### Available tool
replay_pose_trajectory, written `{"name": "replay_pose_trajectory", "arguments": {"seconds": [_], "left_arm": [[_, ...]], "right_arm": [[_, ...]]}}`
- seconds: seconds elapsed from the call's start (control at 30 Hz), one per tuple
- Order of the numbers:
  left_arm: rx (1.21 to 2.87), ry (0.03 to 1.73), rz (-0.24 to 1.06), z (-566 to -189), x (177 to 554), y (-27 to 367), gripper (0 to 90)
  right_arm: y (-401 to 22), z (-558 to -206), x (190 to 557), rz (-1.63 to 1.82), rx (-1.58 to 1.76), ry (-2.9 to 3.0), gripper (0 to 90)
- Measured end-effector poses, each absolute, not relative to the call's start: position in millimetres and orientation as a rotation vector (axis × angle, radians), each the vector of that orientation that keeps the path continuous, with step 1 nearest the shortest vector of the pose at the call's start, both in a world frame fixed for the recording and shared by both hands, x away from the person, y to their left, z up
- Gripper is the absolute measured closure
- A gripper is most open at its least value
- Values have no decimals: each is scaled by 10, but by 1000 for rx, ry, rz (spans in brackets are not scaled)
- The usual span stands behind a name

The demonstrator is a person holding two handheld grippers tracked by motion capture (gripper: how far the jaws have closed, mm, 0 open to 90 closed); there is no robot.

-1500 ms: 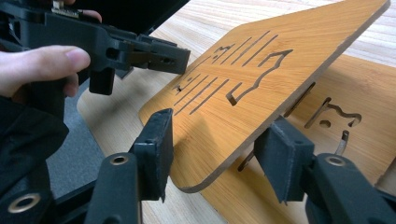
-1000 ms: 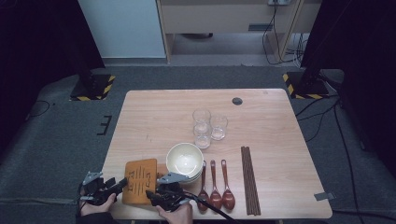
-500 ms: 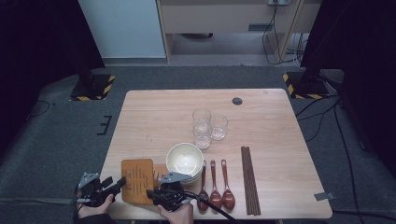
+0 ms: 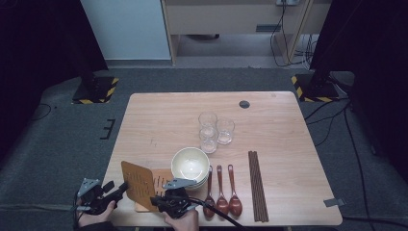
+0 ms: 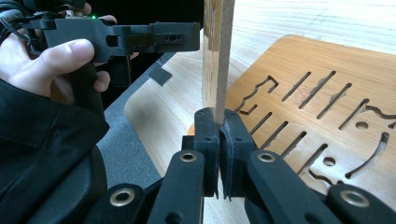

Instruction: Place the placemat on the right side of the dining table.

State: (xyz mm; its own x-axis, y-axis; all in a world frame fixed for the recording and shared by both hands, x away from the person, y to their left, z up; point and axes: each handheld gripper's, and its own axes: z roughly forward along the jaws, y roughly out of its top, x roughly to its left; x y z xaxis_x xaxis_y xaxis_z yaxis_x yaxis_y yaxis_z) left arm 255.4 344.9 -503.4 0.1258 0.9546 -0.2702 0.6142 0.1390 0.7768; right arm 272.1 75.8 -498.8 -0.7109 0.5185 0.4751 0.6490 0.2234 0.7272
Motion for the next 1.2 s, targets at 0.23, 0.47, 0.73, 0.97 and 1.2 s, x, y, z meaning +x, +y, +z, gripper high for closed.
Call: {"name": "replay_pose_trajectory", "arguments": {"seconds": [0.23, 0.47, 0.73, 0.97, 1.2], "left_arm": [[1558, 1567, 529, -5020, 2547, 3450, 346], [1545, 1562, 539, -5012, 2543, 3456, 338], [1543, 1566, 537, -5016, 2548, 3461, 328], [1553, 1572, 537, -5023, 2561, 3452, 310], [1569, 1581, 538, -5032, 2583, 3437, 287]], "right_arm": [[761, -4951, 2697, -1539, -1132, -2372, 875], [706, -4898, 2711, -1567, -1135, -2382, 876], [616, -4735, 2720, -1643, -1125, -2383, 876], [538, -4579, 2768, -1694, -1118, -2379, 876], [420, -4411, 2826, -1760, -1133, -2347, 876]]}}
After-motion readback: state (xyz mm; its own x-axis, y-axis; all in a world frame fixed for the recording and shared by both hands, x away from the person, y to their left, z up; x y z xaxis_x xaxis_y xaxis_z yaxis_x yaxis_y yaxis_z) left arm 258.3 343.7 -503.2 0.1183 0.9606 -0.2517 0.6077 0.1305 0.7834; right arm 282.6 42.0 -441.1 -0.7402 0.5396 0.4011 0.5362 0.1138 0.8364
